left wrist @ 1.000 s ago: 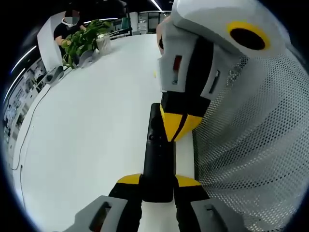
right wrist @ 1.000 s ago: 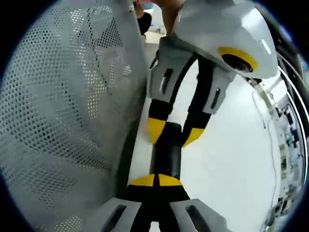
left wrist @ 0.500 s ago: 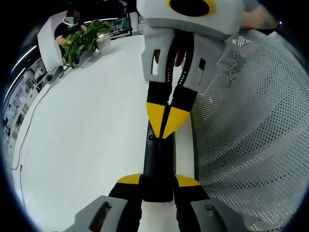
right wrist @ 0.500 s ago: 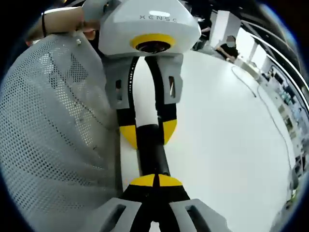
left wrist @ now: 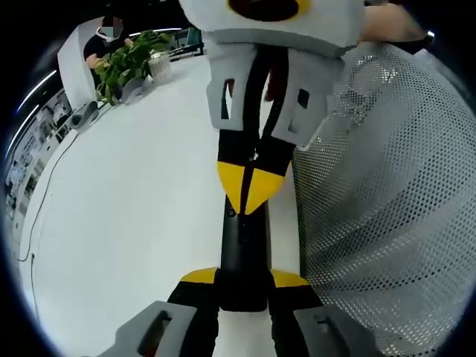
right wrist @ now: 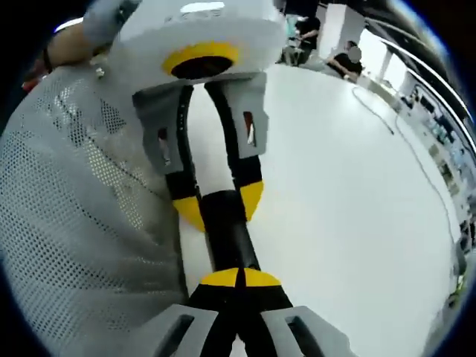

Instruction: Press the specified remote control buttons in sequence, fully releasing each button before pressing the next.

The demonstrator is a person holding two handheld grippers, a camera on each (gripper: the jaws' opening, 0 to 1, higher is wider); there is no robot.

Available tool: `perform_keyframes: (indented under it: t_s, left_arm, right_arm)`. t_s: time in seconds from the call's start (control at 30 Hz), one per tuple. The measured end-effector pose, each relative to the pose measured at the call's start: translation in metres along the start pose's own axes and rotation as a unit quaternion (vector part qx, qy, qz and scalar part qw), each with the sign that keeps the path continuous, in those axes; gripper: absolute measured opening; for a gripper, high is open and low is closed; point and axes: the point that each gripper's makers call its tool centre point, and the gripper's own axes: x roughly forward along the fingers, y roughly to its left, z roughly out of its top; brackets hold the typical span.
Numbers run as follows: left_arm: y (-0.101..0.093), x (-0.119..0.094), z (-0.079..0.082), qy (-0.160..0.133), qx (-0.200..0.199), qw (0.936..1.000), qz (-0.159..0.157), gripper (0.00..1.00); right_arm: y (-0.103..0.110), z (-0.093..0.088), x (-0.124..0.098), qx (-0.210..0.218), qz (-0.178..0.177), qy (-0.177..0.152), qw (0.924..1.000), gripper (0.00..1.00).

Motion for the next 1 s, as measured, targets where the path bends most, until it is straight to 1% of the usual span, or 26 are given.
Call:
perform_keyframes:
  t_s: [0.03,0.1,0.2,0.27,0.33,0.43,0.53,0.6,0.67,0.8,0.9,0.97,1.0]
  left_arm:
    - [0.0000,0.0000,0.0000,0.000,0.000,1.0000,0.000,0.25]
    - [0.0000,-0.0002,0.0000,0.000,0.001,1.0000,0.000,0.25]
    - [0.0000,-0.0004,0.0001,0.000,0.001,1.0000,0.000,0.25]
    - [0.0000,-0.0004,0.0001,0.000,0.000,1.0000,-0.001,0.25]
    - [0.0001,-0.0002,0.0001,0.000,0.001,1.0000,-0.001,0.25]
    - [0.0002,-0.0002,0.0001,0.000,0.000,1.0000,-0.001,0.25]
    - [0.0004,-0.0001,0.0002,0.001,0.000,1.0000,-0.002,0.25]
    - [0.0006,0.0001,0.0002,0.001,0.000,1.0000,-0.002,0.25]
    - [0.0005,0.0000,0.0003,0.001,0.000,1.0000,-0.002,0.25]
    - [0.0005,-0.0003,0.0004,0.002,-0.001,1.0000,-0.001,0.25]
    - [0.0008,-0.0002,0.0004,0.000,-0.003,1.0000,-0.001,0.25]
    - [0.0007,-0.0001,0.0003,0.000,-0.002,1.0000,-0.001,0.25]
    - [0.0003,-0.0004,0.0004,0.000,-0.003,1.0000,-0.001,0.25]
  right_arm:
    - [-0.0032,-0.0015,-0.0009,-0.014,-0.011,0.009,0.9998,0.00]
    - [-0.0040,0.0004,0.0012,-0.013,-0.007,0.011,0.9998,0.00]
    - [-0.0069,0.0027,0.0040,-0.022,0.000,0.023,0.9995,0.00]
    - [-0.0067,0.0021,0.0037,-0.017,0.015,0.033,0.9992,0.00]
    - [-0.0070,0.0016,0.0038,-0.002,0.032,0.037,0.9988,0.00]
    - [-0.0088,0.0018,0.0051,0.012,0.046,0.042,0.9980,0.00]
    - [-0.0087,0.0025,0.0067,0.026,0.052,0.066,0.9961,0.00]
    - [-0.0083,0.0025,0.0075,0.016,0.056,0.080,0.9951,0.00]
    - [-0.0091,0.0024,0.0076,0.020,0.057,0.087,0.9944,0.00]
    - [-0.0108,0.0026,0.0089,0.037,0.050,0.083,0.9946,0.00]
    - [-0.0090,0.0027,0.0087,0.031,0.041,0.087,0.9949,0.00]
    - [-0.0088,0.0022,0.0082,0.027,0.033,0.082,0.9958,0.00]
    - [-0.0099,0.0022,0.0075,0.034,0.030,0.070,0.9965,0.00]
